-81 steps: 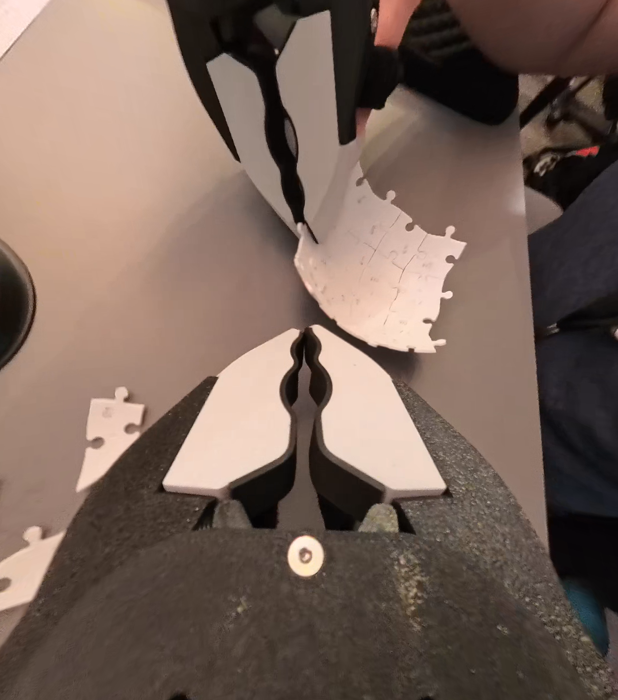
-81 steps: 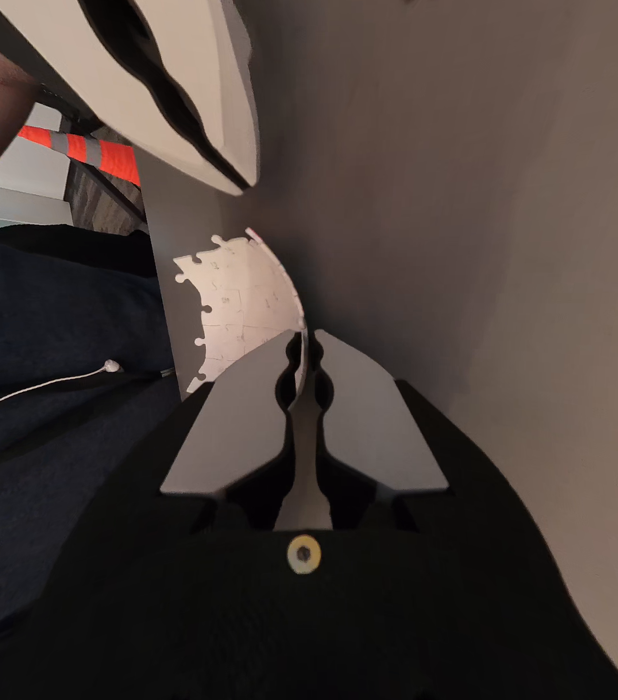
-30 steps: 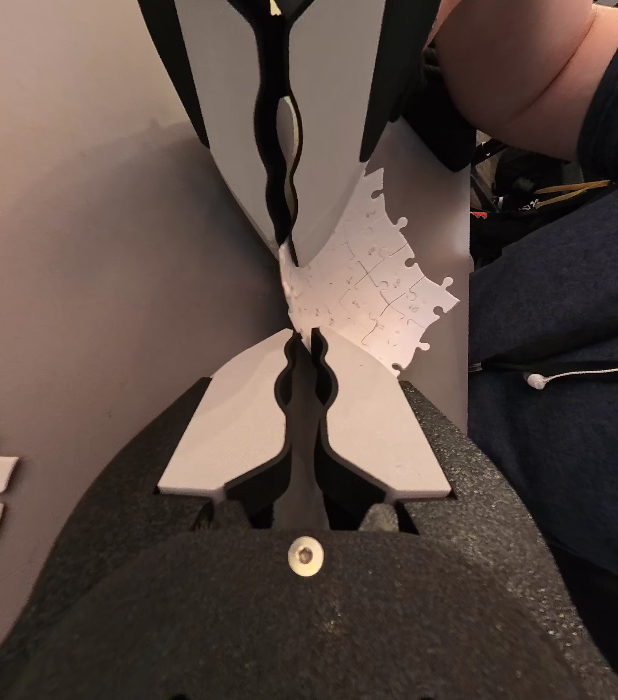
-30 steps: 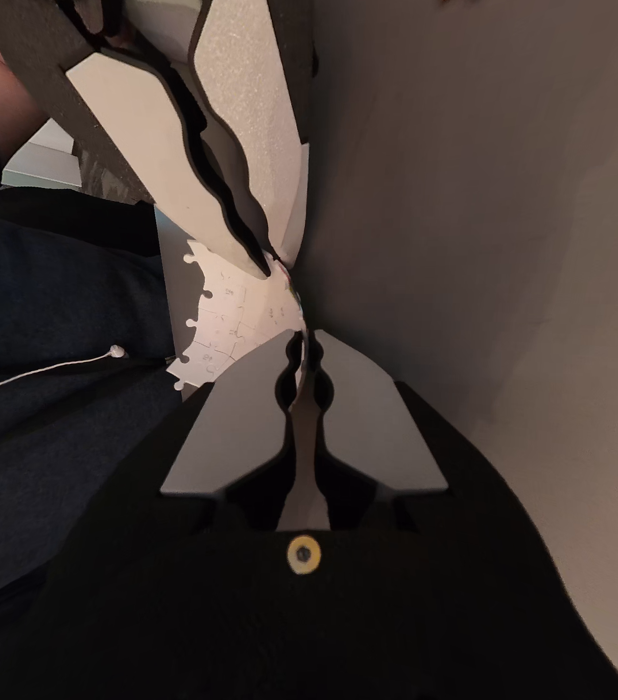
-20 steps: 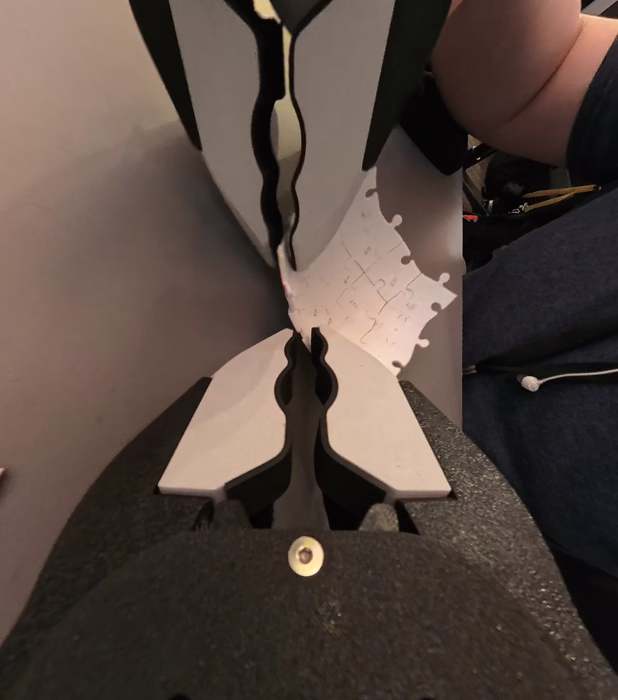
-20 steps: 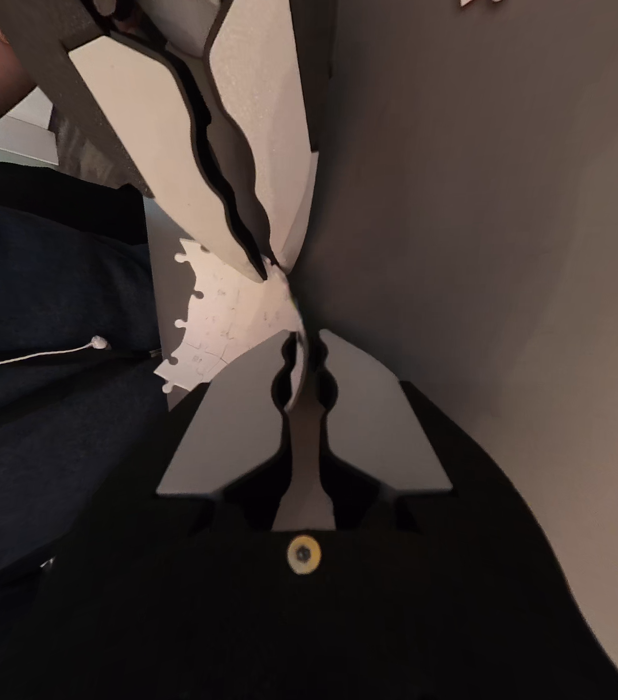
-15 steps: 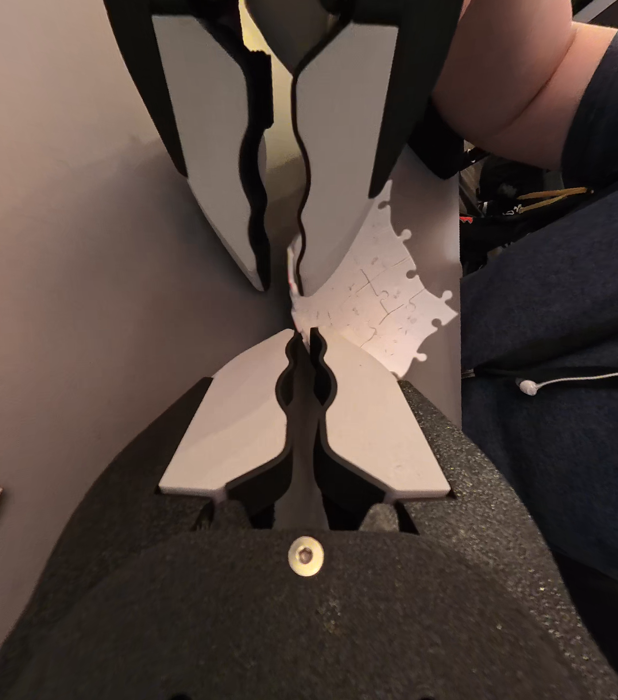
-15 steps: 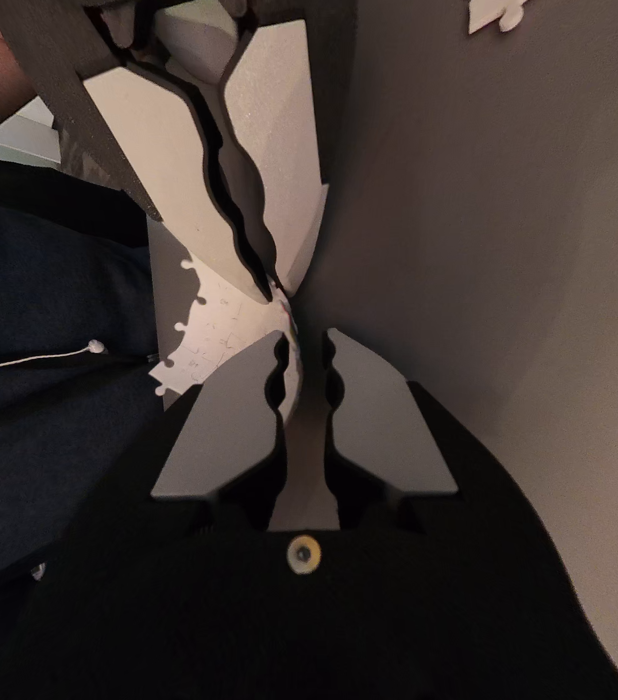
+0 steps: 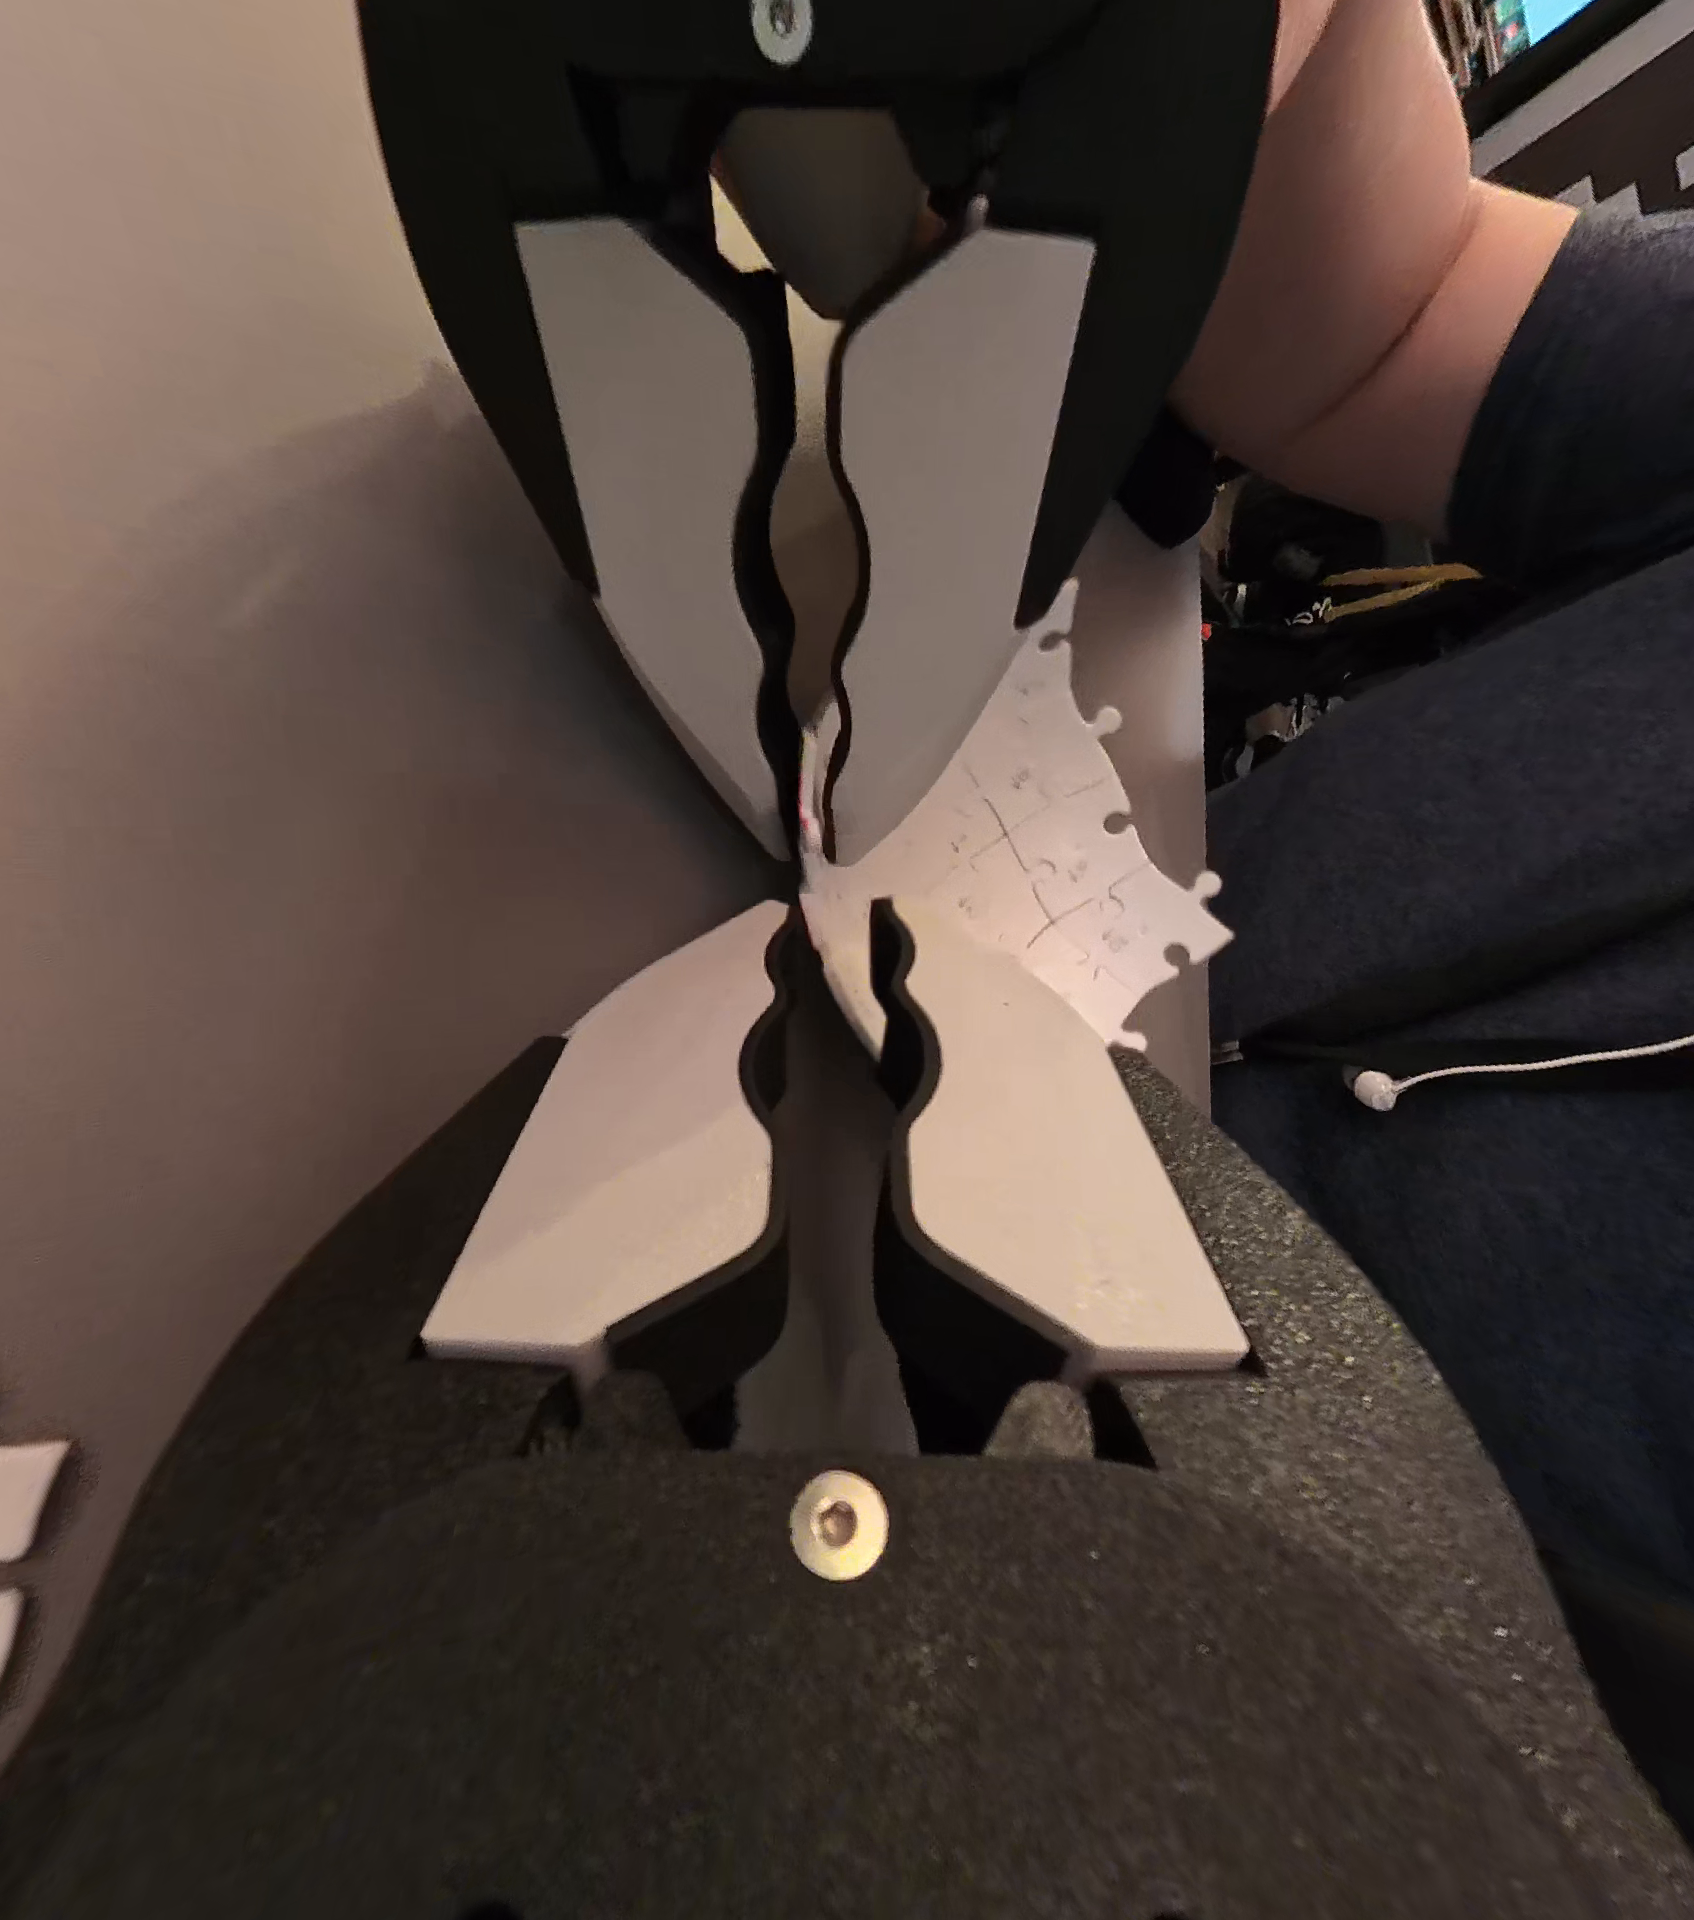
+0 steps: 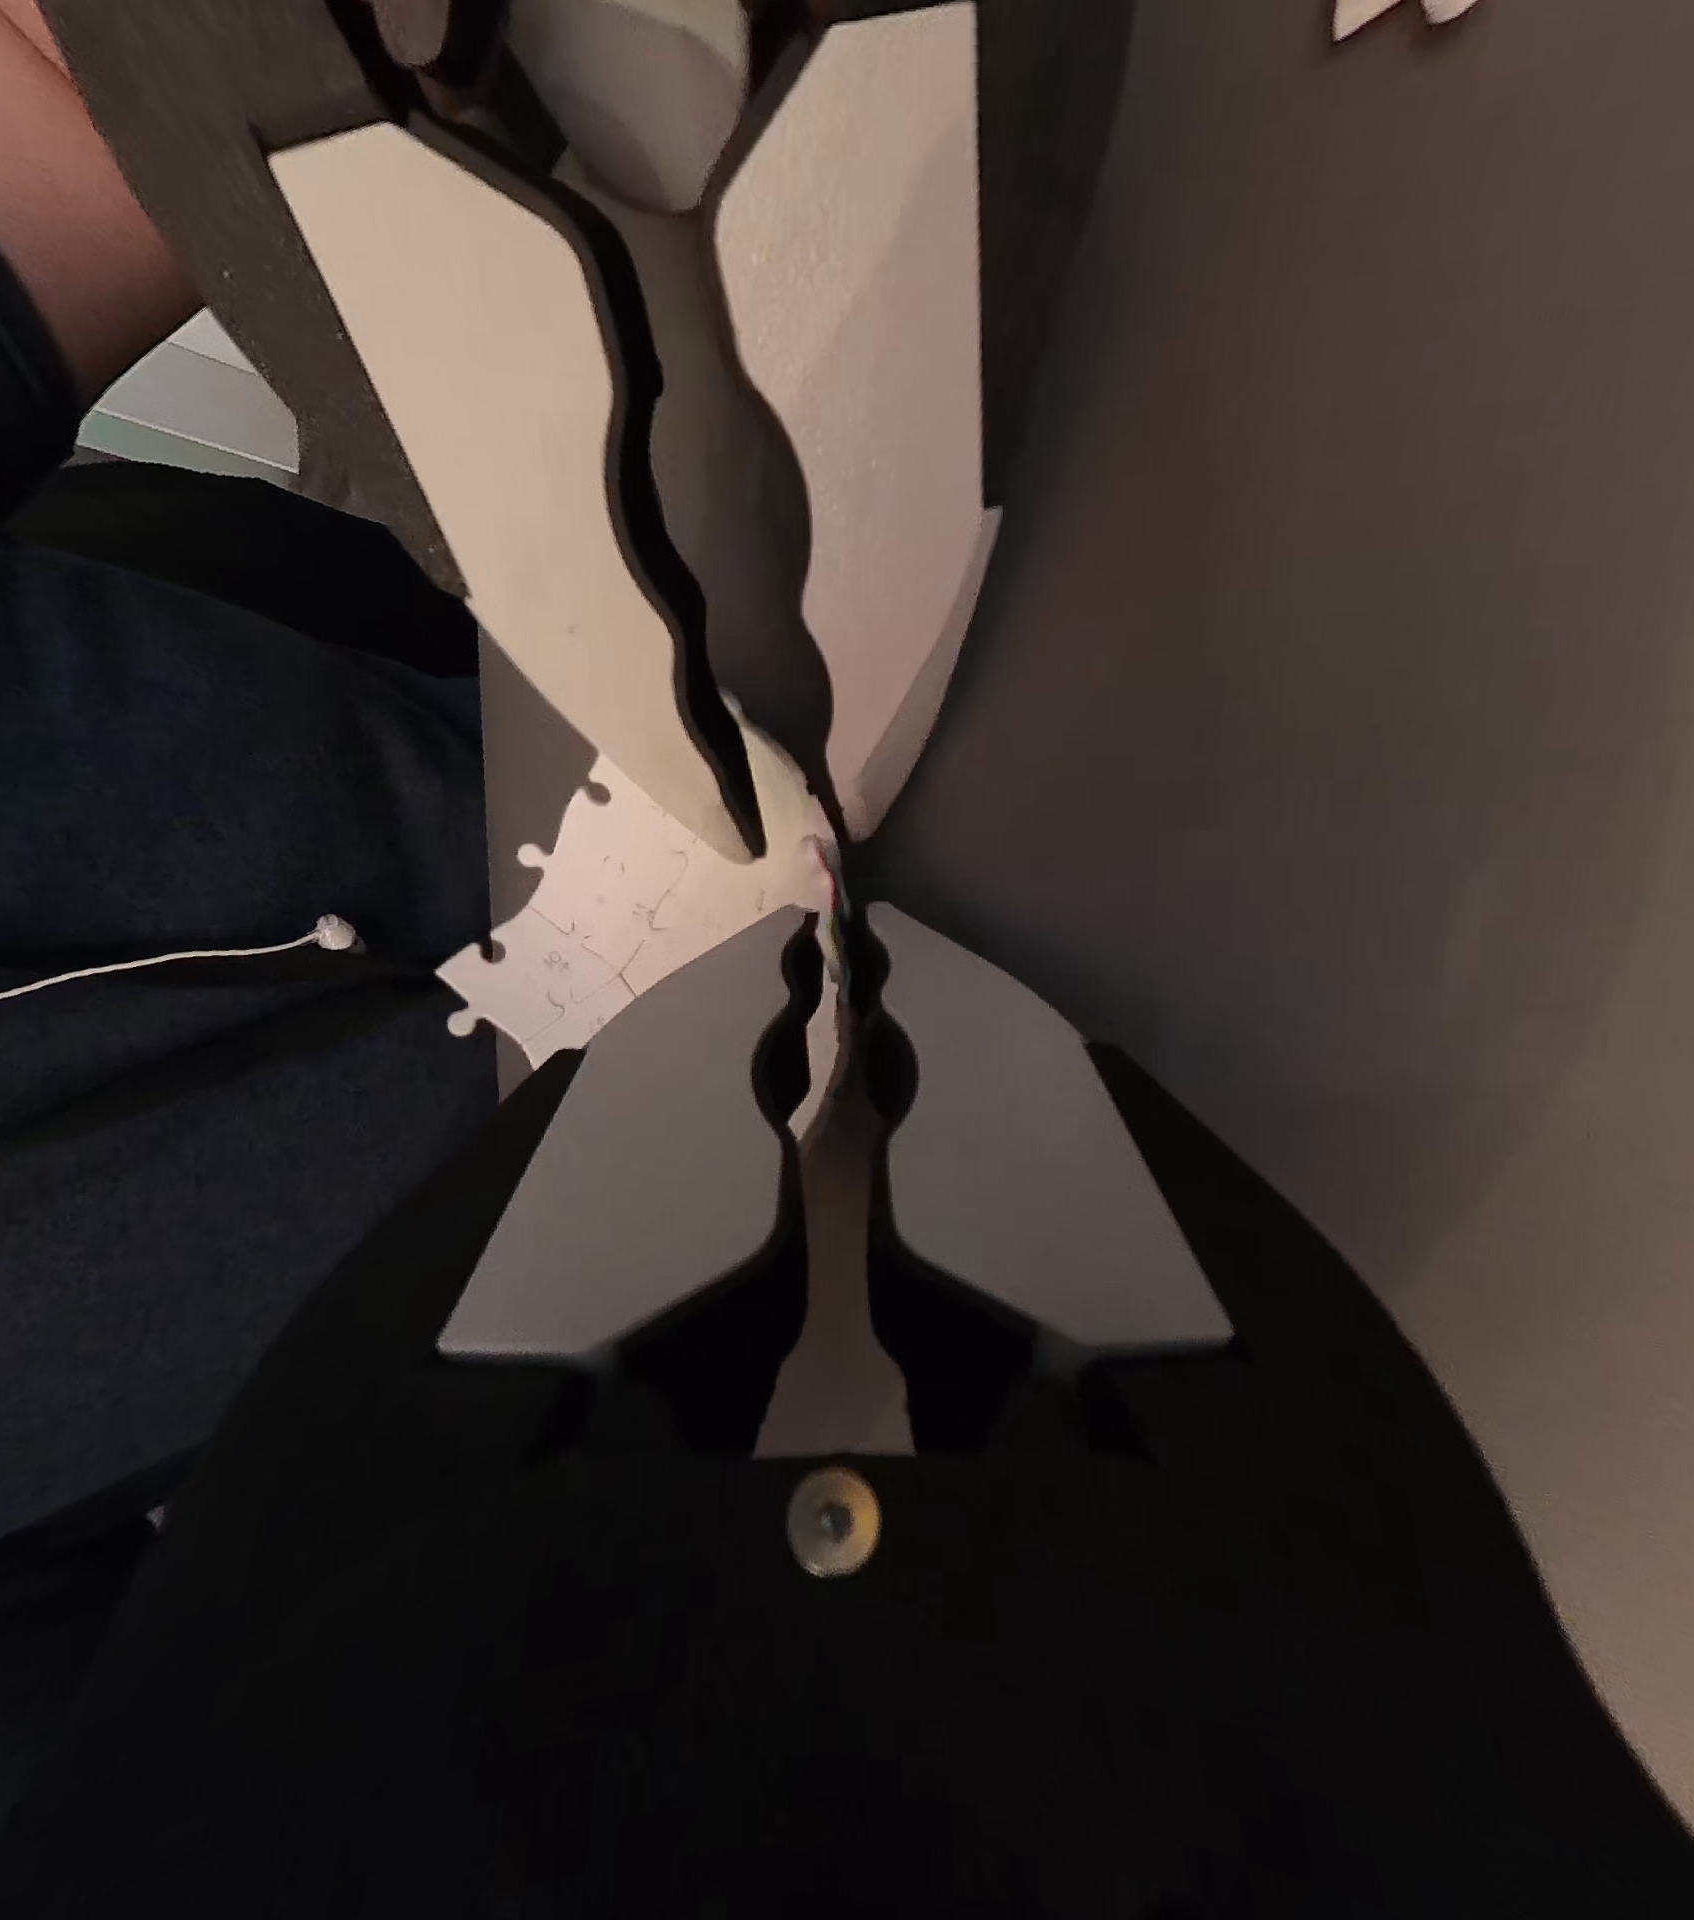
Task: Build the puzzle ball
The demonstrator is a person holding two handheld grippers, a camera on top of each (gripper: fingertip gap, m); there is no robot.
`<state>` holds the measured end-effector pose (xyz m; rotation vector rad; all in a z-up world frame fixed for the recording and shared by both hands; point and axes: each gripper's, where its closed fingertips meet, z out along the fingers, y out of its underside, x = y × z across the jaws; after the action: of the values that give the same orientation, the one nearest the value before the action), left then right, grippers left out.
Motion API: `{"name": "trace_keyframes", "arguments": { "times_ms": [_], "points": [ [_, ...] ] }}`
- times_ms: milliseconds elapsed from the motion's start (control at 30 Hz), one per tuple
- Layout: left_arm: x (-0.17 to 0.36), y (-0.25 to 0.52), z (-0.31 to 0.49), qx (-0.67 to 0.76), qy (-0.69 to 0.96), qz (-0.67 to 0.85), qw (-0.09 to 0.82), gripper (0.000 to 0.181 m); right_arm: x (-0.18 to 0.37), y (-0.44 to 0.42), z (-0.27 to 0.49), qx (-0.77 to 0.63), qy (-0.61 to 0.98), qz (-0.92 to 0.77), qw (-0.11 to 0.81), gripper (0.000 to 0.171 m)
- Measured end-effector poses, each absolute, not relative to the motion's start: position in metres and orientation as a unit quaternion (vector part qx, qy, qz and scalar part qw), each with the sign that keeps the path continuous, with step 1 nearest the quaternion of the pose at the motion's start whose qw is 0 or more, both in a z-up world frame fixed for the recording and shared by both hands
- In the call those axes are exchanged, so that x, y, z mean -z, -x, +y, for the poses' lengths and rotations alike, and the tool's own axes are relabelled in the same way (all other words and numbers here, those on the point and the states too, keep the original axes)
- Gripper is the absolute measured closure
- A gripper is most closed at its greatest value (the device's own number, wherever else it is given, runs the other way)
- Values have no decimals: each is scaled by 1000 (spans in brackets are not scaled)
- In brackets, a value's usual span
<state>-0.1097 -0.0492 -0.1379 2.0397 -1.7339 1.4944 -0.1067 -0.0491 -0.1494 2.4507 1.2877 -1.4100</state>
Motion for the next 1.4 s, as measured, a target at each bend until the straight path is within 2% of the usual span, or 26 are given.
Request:
{"name": "trace_keyframes", "arguments": {
  "times_ms": [100, 167, 533, 1000, 1167, 1400],
  "points": [
    [141, 105, -48, -480, -675, -558, 46, 171, 149, 107, -49, 452, -789, 416, 14, 165],
    [144, 104, -50, -474, -677, -560, 50, 178, 149, 106, -49, 450, -790, 416, 13, 165],
    [142, 100, -50, -487, -693, -525, 80, 178, 149, 104, -50, 445, -795, 412, 13, 166],
    [141, 103, -53, -464, -685, -558, 63, 178, 145, 99, -53, 472, -793, 383, 34, 163],
    [140, 104, -48, -467, -692, -547, 62, 179, 151, 103, -58, 458, -799, 386, 45, 158],
    [143, 105, -50, -466, -690, -549, 69, 179, 151, 106, -56, 462, -800, 382, 41, 165]
  ]
}}
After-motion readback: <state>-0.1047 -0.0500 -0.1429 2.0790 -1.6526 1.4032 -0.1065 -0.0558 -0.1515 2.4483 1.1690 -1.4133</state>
